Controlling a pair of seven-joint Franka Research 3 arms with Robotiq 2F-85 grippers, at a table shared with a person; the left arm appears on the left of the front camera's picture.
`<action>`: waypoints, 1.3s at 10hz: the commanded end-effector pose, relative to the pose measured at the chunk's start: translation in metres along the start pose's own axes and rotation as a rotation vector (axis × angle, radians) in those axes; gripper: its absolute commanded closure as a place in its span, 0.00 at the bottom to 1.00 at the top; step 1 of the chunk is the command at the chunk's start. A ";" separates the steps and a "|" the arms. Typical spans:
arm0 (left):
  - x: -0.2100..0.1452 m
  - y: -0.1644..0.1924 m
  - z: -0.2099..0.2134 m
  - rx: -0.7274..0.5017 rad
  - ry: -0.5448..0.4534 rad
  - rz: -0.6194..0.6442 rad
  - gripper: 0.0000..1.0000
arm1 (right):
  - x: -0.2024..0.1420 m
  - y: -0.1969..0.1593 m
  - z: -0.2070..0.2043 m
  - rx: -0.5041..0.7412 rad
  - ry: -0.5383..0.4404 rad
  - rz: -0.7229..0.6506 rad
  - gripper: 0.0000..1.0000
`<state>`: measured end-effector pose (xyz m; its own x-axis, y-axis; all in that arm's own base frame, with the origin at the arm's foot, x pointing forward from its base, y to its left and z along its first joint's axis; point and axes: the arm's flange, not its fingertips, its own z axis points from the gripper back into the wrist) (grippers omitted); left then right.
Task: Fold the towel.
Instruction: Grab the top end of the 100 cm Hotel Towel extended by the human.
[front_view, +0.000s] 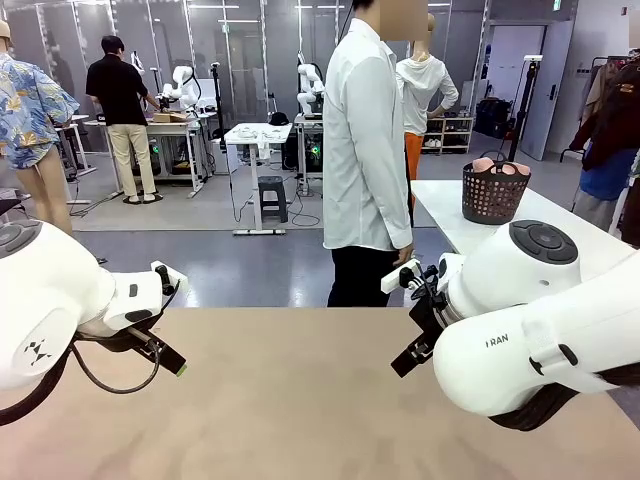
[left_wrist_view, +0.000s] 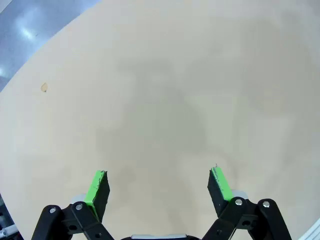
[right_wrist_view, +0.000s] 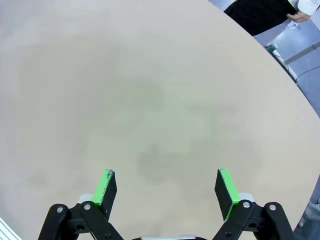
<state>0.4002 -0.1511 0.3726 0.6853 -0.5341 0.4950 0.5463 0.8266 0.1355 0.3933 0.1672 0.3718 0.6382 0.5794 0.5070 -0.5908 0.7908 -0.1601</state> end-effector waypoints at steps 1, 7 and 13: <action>0.000 0.001 0.000 0.000 0.000 0.002 0.00 | 0.000 0.000 0.000 0.001 0.000 -0.003 0.00; 0.090 0.012 0.087 -0.221 -0.070 0.149 0.00 | 0.069 -0.023 0.095 0.128 -0.053 -0.040 0.00; 0.030 0.125 0.261 -0.818 -0.367 0.576 0.00 | 0.027 -0.161 0.218 0.814 -0.141 -0.544 0.00</action>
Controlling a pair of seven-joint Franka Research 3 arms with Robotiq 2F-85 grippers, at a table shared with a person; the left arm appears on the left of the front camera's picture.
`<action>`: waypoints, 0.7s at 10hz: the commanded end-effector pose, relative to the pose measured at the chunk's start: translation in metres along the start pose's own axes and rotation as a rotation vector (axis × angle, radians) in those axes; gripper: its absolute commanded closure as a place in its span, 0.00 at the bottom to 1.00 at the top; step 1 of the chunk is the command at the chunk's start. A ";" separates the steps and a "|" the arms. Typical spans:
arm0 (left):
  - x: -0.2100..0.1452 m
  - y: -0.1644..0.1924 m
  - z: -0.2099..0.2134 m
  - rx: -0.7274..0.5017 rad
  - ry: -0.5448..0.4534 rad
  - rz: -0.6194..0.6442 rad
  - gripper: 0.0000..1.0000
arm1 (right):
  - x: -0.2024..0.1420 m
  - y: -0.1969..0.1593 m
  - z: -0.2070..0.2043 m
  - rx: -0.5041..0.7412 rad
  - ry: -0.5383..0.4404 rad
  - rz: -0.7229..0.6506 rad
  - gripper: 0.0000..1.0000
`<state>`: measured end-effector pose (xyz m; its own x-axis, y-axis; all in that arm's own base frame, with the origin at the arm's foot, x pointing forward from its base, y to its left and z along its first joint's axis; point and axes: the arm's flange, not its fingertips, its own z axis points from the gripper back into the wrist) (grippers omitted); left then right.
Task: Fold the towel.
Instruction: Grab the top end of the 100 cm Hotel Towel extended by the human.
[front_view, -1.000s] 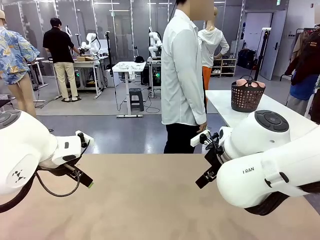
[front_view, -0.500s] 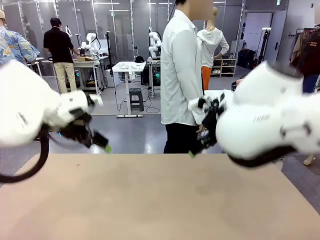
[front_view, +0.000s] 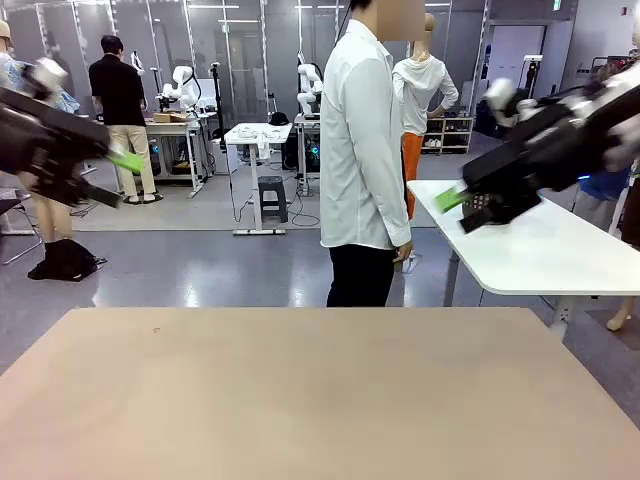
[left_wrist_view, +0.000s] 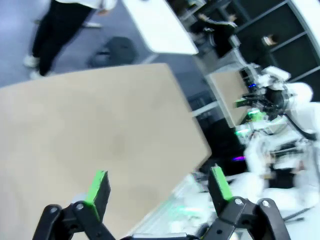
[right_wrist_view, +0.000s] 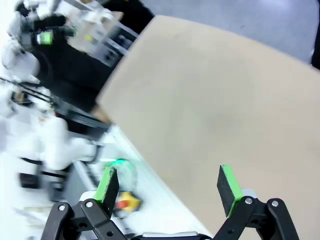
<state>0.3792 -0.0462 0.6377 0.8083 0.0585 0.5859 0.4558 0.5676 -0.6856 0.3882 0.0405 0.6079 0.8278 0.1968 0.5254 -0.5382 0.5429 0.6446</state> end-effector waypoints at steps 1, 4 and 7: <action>-0.034 0.027 0.067 -0.143 -0.087 0.076 0.00 | -0.020 -0.047 0.046 0.084 -0.127 -0.212 0.00; -0.097 0.069 0.177 -0.120 -0.467 0.248 0.00 | -0.087 -0.070 0.126 0.137 -0.420 -0.269 0.00; -0.139 0.087 0.240 -0.036 -0.635 0.338 0.00 | -0.146 -0.074 0.170 0.156 -0.622 -0.267 0.00</action>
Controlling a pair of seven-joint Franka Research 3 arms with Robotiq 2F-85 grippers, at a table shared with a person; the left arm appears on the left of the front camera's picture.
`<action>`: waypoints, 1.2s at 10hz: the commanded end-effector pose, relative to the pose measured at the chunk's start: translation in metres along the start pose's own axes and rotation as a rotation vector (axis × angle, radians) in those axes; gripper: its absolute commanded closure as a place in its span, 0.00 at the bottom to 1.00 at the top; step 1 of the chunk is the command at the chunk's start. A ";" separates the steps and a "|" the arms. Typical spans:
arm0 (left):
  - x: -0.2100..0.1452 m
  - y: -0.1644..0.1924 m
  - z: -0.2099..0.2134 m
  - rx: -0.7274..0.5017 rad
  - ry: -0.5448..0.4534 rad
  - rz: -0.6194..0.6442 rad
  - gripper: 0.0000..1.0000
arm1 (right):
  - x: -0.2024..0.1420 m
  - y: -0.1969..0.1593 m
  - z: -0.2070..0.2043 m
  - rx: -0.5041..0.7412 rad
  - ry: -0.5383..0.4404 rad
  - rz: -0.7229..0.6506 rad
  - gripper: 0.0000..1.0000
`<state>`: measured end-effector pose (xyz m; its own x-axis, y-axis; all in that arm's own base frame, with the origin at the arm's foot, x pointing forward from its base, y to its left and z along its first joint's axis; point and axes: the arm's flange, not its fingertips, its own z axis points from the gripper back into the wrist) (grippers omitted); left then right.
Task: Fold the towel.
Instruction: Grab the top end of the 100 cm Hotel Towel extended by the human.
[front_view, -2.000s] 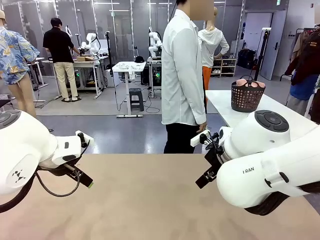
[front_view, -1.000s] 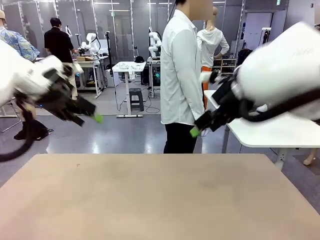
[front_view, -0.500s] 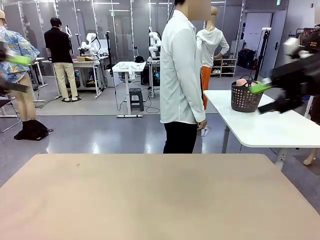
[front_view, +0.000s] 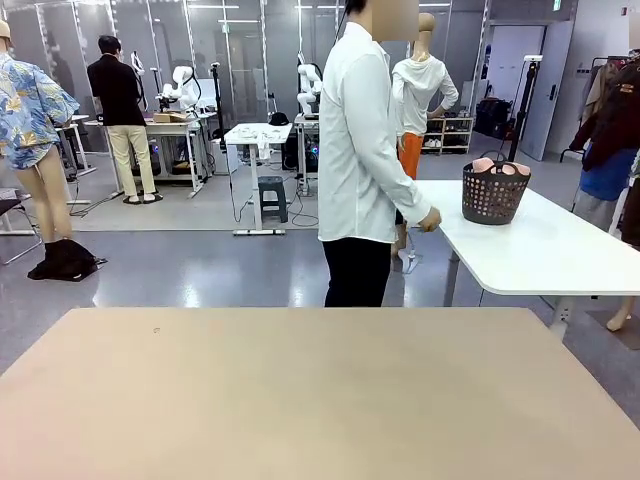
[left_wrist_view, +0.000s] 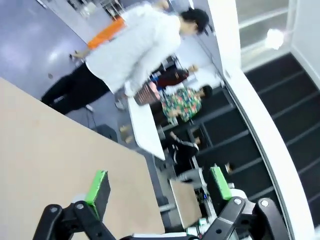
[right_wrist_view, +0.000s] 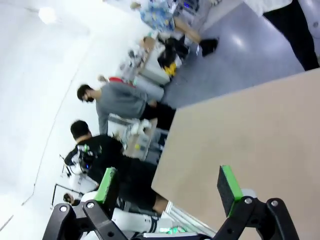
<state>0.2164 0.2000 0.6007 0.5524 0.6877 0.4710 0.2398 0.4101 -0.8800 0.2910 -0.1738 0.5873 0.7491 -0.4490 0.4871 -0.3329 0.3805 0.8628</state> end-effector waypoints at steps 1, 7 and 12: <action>-0.003 -0.004 0.005 0.013 -0.060 0.008 0.00 | -0.023 -0.006 0.009 0.033 -0.054 0.037 0.00; 0.001 0.002 0.021 0.040 -0.071 0.010 0.00 | -0.011 -0.002 0.015 0.013 -0.044 0.007 0.00; 0.001 0.002 0.021 0.040 -0.071 0.010 0.00 | -0.011 -0.002 0.015 0.013 -0.044 0.007 0.00</action>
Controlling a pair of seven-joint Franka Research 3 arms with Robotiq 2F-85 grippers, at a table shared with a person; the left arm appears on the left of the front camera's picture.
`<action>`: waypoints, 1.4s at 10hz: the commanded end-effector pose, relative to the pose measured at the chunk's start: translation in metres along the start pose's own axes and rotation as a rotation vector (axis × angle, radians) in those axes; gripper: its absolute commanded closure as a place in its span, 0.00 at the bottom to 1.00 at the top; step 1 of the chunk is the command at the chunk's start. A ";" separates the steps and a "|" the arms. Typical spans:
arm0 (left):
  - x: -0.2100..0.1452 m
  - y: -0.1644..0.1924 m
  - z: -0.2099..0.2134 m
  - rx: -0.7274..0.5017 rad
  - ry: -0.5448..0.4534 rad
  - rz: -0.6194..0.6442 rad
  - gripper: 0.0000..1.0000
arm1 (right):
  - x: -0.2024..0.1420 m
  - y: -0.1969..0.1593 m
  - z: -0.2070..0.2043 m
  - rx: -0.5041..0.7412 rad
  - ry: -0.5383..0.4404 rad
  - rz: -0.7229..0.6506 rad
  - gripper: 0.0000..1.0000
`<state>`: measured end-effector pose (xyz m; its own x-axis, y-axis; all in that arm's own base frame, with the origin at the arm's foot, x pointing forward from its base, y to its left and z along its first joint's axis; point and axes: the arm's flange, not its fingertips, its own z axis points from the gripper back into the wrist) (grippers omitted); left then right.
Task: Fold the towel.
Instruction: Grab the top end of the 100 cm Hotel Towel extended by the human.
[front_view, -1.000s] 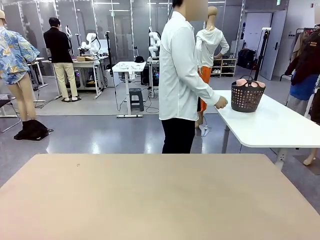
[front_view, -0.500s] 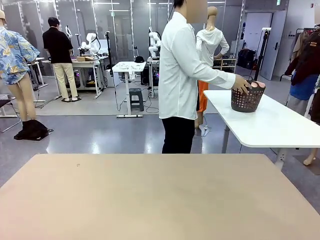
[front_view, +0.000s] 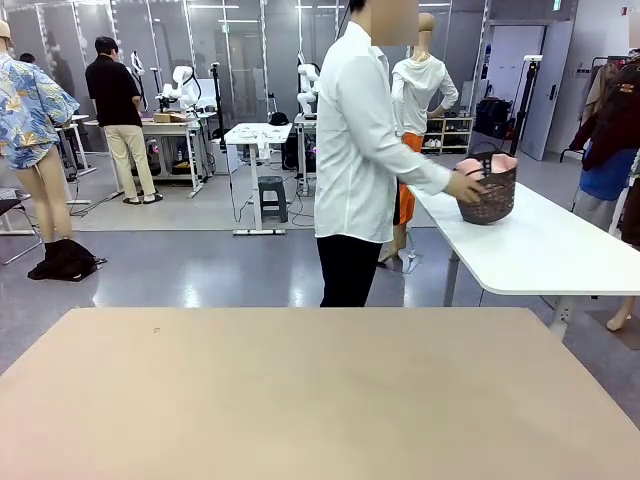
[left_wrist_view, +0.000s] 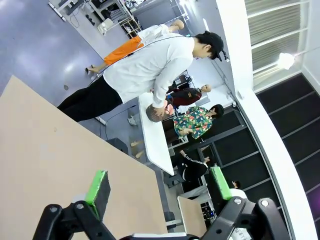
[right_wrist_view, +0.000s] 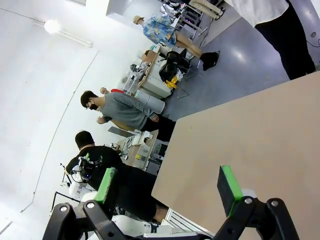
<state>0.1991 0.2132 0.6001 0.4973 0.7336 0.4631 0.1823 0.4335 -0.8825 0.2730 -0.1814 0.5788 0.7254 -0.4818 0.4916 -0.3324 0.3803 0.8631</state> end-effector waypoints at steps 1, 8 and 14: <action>0.002 0.001 -0.001 -0.021 0.000 -0.004 0.00 | 0.003 0.002 -0.001 0.013 -0.003 0.007 0.00; 0.002 0.001 -0.001 -0.021 0.000 -0.004 0.00 | 0.003 0.002 -0.001 0.013 -0.003 0.007 0.00; 0.002 0.001 -0.001 -0.021 0.000 -0.004 0.00 | 0.003 0.002 -0.001 0.013 -0.003 0.007 0.00</action>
<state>0.1985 0.2138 0.5995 0.4988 0.7340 0.4608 0.1806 0.4320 -0.8836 0.2722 -0.1807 0.5792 0.7274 -0.4796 0.4908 -0.3336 0.3779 0.8636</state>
